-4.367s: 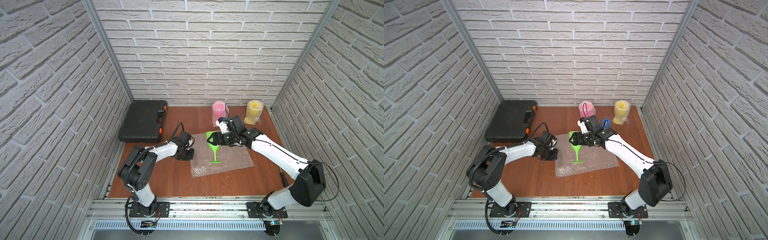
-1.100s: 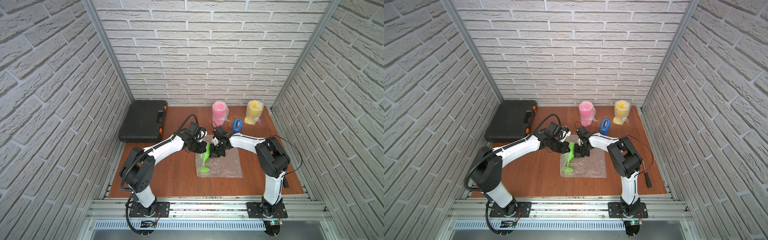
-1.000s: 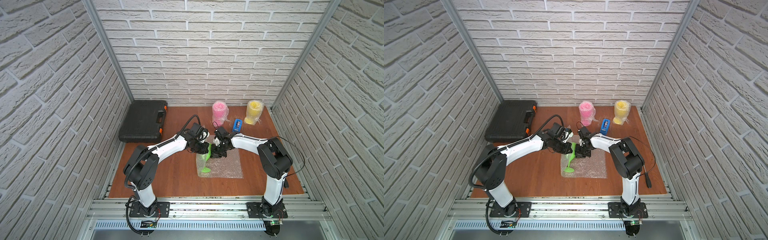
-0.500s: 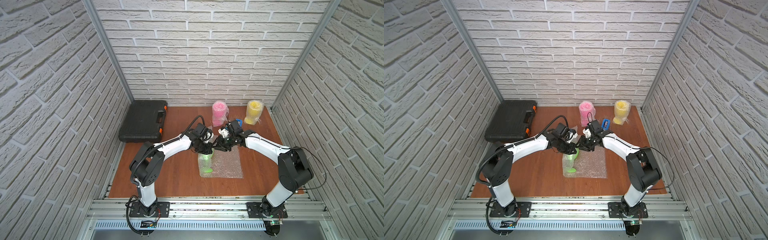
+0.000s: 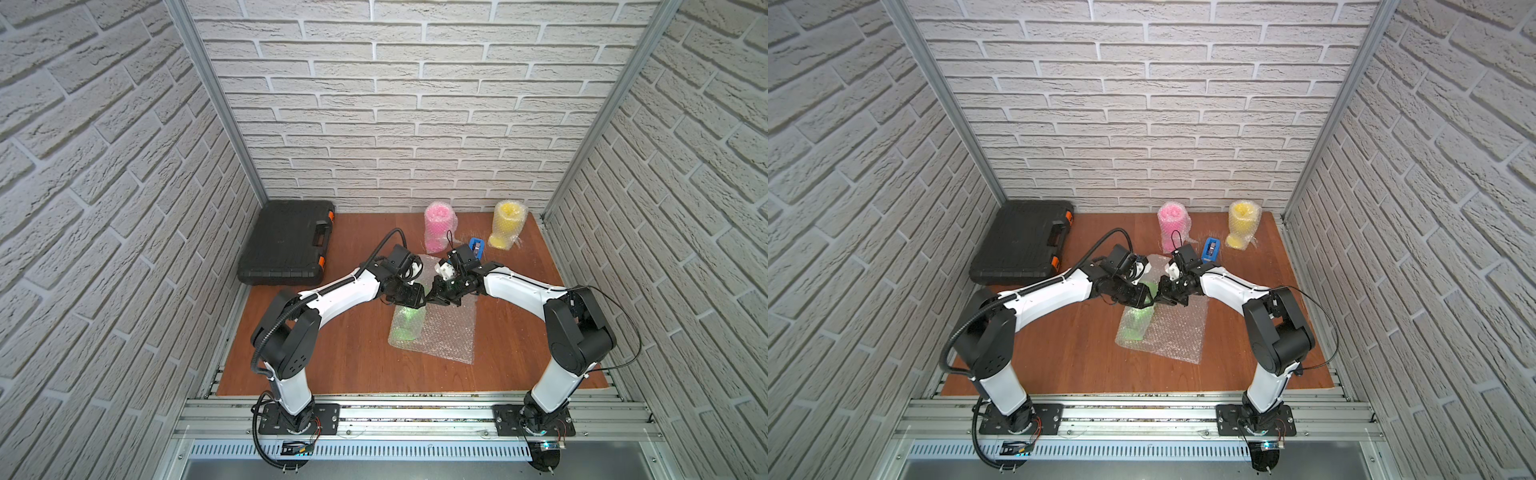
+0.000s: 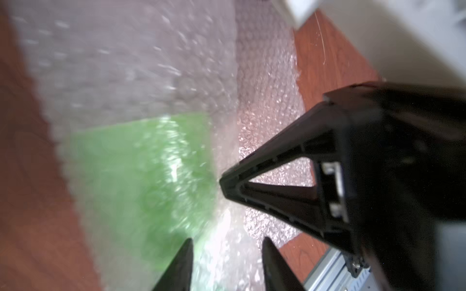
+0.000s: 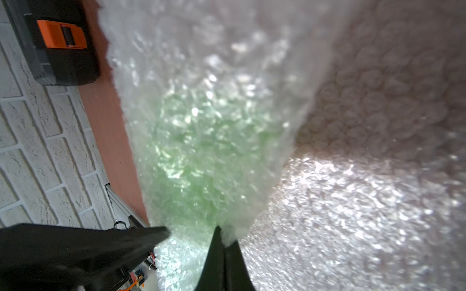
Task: Wrap wine glasses in bubble wrap
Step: Wrap the wine glass in bubble wrap.
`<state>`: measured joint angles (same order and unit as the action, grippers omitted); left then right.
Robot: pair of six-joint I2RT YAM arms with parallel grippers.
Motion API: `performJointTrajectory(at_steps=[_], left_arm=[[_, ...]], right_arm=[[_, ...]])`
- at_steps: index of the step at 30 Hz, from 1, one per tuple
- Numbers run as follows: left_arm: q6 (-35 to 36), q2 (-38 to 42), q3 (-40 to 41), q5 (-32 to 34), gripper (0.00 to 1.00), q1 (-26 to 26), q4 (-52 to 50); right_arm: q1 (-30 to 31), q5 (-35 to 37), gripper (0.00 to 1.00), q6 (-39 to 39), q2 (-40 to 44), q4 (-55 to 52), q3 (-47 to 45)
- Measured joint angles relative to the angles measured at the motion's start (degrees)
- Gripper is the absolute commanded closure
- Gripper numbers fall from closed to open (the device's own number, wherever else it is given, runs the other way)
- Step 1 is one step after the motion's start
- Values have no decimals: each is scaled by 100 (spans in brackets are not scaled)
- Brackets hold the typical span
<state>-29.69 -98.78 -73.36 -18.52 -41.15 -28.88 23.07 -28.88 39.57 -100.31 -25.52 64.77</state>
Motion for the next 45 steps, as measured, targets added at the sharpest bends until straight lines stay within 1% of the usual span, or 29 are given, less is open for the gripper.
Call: performJointTrajectory(at_steps=[2,7,12,17,20,26,33,37,39,43,45], left_arm=[[20,140,-136,177,29,31,-164],[260,105,-557,494,9,68,-542],[566,-501,-1161,616,2,70,-960],[719,-1279,-1626,592,2,72,-1226],[717,-1596,-1766,487,2,72,-1270],[710,-1784,-1921,258,2,63,-1274],[664,-1956,-1926,68,5,63,-1182],[610,-2002,-1891,-26,11,63,-1080],[568,-2000,-1845,-74,15,70,-994],[505,-1930,-1663,-197,21,136,-748],[455,-1845,-1508,-267,23,181,-590]], right_arm=[[-22,92,97,-39,0,-55,-70],[-87,225,97,-96,0,-107,-205],[-177,254,97,-101,0,-87,-367],[-251,247,97,-103,-4,-79,-490],[-275,245,97,-103,-11,-55,-535],[-356,245,97,-103,-17,-33,-621],[-422,264,96,-114,-17,-55,-632],[-433,354,94,-173,-15,-118,-632],[-435,426,90,-210,0,-184,-627],[-446,691,73,-306,105,-516,-566],[-448,833,70,-326,214,-664,-507]])
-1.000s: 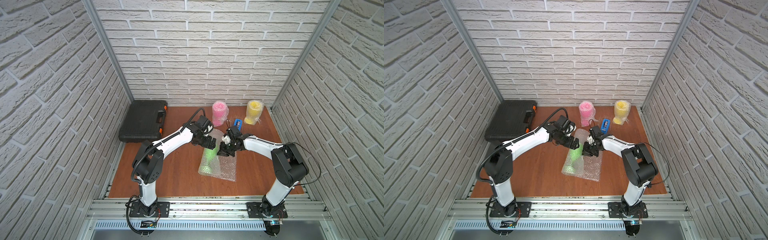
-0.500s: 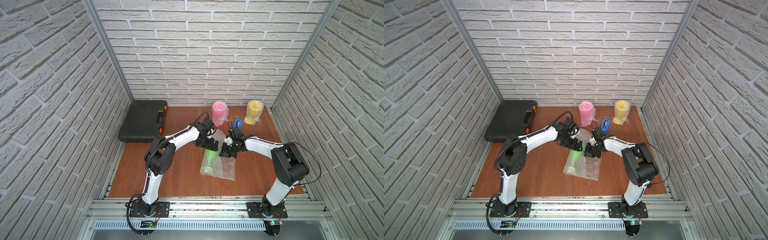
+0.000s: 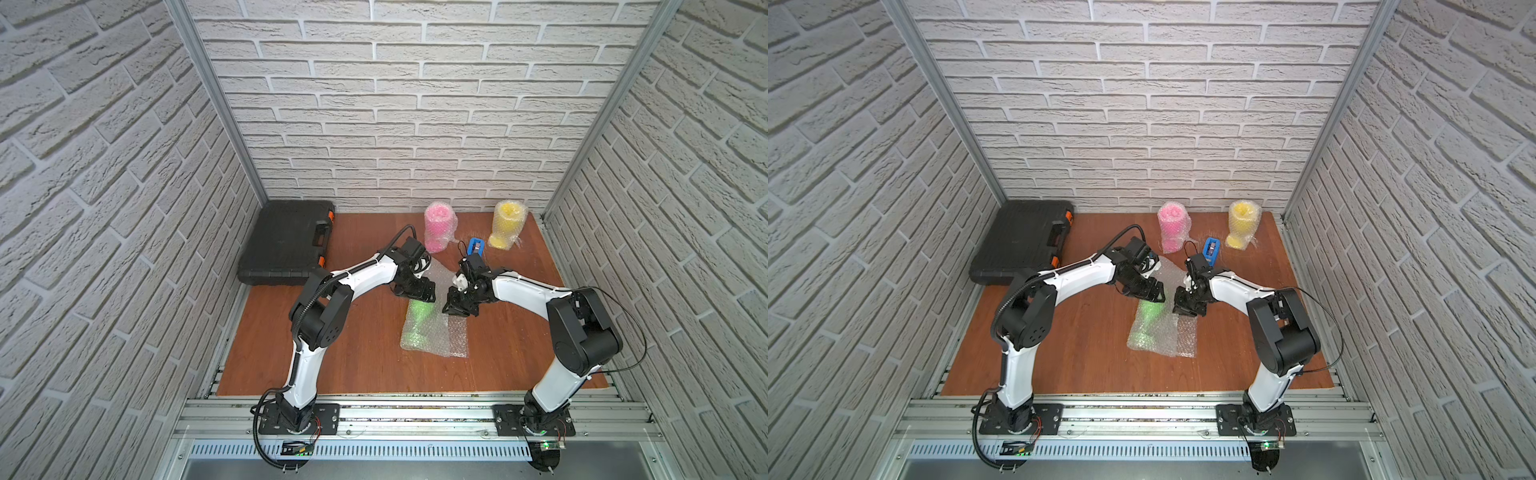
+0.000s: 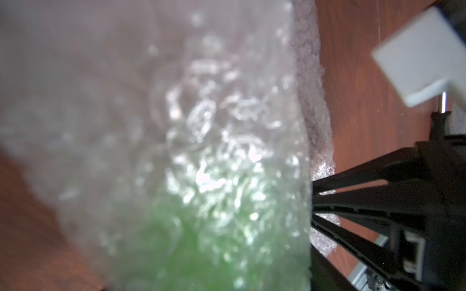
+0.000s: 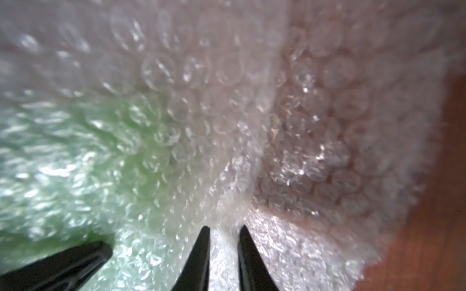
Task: Wrap wine glasses in bubble wrap
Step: Wrap the wine glass in bubble wrap.
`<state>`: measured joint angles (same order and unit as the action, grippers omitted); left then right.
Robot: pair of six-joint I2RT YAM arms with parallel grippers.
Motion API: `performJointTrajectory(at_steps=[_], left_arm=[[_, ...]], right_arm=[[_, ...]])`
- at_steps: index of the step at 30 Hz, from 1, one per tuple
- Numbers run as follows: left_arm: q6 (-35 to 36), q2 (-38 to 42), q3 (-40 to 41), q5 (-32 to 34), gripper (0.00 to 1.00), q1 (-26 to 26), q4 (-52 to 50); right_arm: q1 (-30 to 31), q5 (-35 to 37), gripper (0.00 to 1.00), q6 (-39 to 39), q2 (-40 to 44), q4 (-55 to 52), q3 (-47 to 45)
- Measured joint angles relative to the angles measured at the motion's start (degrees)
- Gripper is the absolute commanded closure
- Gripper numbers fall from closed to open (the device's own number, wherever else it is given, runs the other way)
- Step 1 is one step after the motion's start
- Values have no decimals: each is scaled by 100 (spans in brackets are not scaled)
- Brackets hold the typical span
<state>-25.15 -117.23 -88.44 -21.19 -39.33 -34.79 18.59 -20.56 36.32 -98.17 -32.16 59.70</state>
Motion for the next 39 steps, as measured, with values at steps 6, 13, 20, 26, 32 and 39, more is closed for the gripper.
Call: performJointTrajectory(at_steps=[6,13,20,26,32,39], left_arm=[[-122,297,592,-321,26,225,518],[-210,654,1281,-708,26,570,977],[-188,1246,1932,-588,18,894,929],[-177,1399,2229,-472,14,1032,931],[-275,1471,2389,-527,19,1104,1137],[-544,1670,2837,-743,21,1279,1718]], right_arm=[[0,-79,69,-13,374,-74,151],[107,-826,76,81,-140,302,490],[568,-1290,80,275,-1196,660,951],[975,-1639,81,444,-1493,1014,1062],[992,-1823,80,479,-1499,1073,1023],[1104,-1386,79,385,-1276,695,944]])
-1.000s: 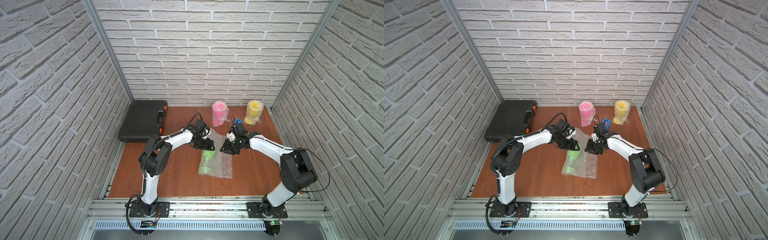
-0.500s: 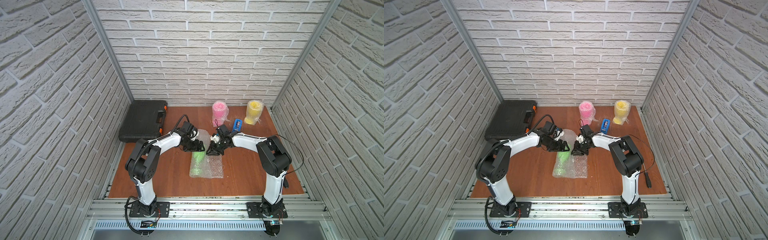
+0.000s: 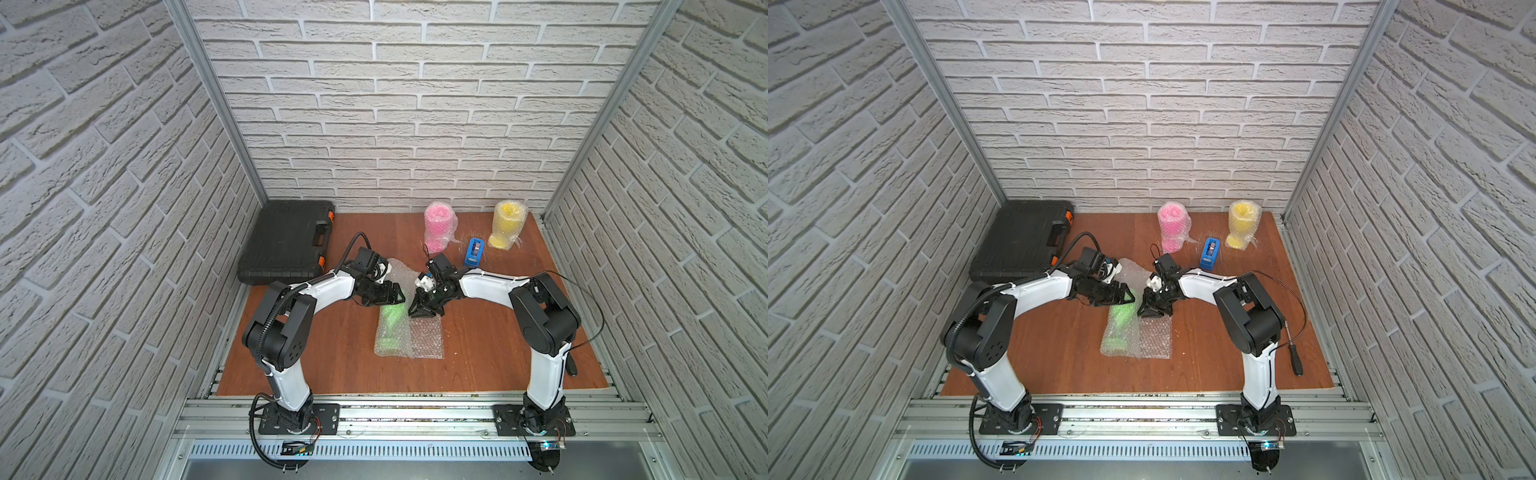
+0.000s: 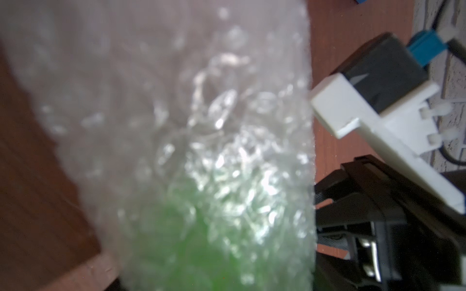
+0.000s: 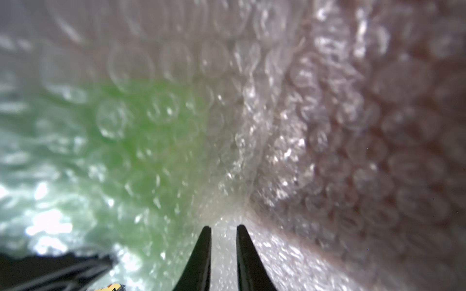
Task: Wrap wine glasses in bubble wrap
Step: Wrap the wine glass in bubble wrap.
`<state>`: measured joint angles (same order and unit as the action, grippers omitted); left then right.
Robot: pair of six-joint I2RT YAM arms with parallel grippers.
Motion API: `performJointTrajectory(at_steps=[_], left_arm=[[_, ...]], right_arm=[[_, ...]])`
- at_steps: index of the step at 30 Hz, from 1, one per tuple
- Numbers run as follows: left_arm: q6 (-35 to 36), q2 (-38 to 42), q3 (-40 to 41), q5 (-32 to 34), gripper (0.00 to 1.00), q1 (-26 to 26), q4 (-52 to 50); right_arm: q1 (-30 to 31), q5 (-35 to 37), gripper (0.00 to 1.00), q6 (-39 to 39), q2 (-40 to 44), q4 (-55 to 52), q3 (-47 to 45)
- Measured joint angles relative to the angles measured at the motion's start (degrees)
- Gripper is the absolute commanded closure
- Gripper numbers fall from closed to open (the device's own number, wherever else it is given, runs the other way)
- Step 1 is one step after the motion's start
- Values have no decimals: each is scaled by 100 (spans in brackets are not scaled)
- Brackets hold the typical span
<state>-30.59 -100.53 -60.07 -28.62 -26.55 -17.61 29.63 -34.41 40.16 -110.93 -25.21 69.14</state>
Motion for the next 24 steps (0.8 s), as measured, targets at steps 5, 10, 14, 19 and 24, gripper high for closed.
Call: performJointTrajectory(at_steps=[5,10,14,19,24], left_arm=[[-140,94,317,-236,21,160,435],[-313,199,678,-540,21,380,905],[-468,247,955,-839,22,573,1298],[-616,354,1224,-1045,22,732,1622],[-636,396,1255,-992,22,719,1600]], right_arm=[[68,116,80,7,428,-136,-157],[262,20,83,70,459,-81,-254],[518,-98,87,203,289,85,-262],[778,-376,87,310,11,356,-260],[855,-302,89,240,-28,205,-249]])
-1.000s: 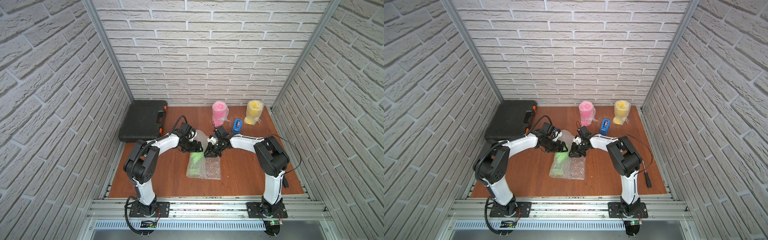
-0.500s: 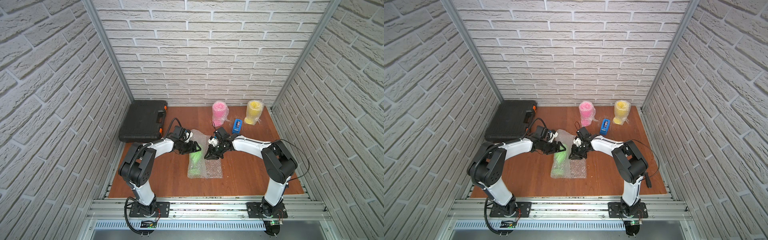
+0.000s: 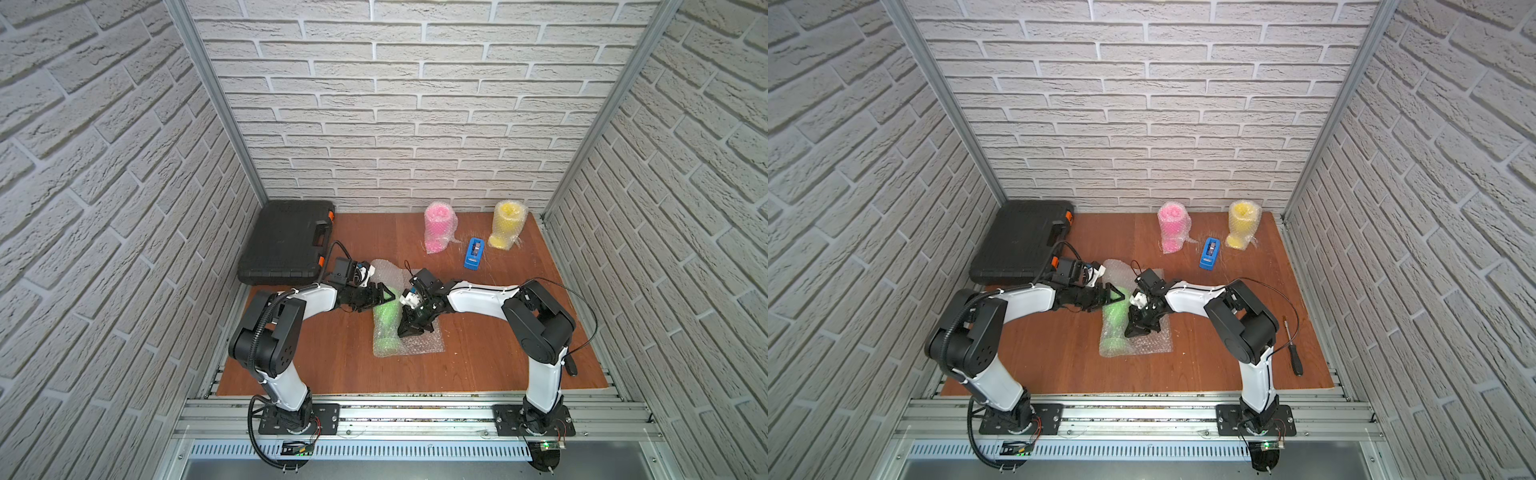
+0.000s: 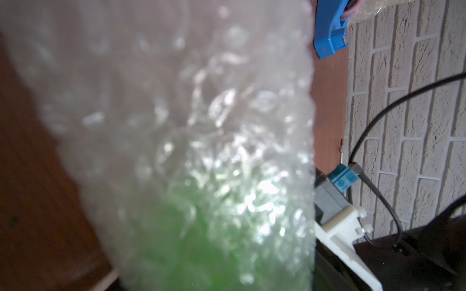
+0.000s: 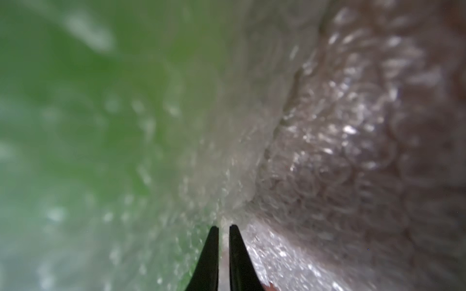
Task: Wrap wine glasses in bubble wrap
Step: Wrap the wine glass in bubble wrap.
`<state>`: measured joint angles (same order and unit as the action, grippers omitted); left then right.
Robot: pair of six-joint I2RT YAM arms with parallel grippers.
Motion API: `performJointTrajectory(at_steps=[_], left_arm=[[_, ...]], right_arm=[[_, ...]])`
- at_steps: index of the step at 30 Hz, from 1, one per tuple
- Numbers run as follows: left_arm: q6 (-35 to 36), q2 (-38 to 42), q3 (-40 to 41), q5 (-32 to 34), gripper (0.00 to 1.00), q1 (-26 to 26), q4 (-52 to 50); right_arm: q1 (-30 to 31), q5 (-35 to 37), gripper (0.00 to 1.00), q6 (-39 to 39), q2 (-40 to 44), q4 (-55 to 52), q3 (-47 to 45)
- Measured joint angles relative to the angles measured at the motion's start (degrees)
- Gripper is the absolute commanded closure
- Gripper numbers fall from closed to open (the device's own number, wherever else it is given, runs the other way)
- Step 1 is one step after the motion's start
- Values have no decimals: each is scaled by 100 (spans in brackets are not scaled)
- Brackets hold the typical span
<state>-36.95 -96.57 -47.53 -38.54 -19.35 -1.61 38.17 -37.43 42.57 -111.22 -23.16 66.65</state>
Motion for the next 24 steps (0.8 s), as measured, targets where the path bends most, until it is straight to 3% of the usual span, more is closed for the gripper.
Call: performJointTrajectory(at_steps=[12,24], left_arm=[[236,-2,-315,476,23,-361,-470],[378,-70,-693,839,22,-553,-1069]], right_arm=[[-474,1027,87,-90,389,-544,273],[-752,1158,90,-208,-1115,-369,1823]])
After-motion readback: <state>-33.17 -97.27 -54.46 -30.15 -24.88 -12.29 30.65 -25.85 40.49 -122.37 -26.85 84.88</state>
